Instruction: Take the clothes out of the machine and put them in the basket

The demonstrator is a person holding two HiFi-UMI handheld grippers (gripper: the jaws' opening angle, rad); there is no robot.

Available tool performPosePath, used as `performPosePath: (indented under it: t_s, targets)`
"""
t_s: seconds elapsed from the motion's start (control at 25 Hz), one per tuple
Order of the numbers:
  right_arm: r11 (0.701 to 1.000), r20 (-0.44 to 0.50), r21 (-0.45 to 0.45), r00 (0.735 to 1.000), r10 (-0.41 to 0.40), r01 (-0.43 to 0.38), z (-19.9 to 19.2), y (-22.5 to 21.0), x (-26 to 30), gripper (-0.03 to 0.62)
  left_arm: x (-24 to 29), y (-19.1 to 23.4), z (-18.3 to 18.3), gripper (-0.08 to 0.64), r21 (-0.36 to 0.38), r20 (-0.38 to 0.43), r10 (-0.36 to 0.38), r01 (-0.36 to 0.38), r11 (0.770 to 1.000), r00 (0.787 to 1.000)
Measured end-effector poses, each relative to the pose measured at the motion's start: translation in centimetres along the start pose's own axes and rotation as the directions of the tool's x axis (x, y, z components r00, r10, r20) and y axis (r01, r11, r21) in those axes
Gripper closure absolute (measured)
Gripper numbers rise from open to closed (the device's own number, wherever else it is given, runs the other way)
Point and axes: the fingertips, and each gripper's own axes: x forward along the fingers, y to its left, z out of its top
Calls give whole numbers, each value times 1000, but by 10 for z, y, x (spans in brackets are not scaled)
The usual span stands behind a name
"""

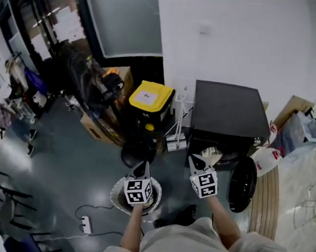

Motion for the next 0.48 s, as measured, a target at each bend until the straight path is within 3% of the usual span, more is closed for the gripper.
performPosePath:
  t_s: [0.2,0.48]
  targets:
    - [978,-36,54,979,-199,200,-26,-106,-48,571,73,-92,26,541,91,-13,-178,179,980,984]
    - [913,-94,113,919,-383,392,-72,-211,-106,571,157,-210,40,541,170,-42,-369,371,913,928]
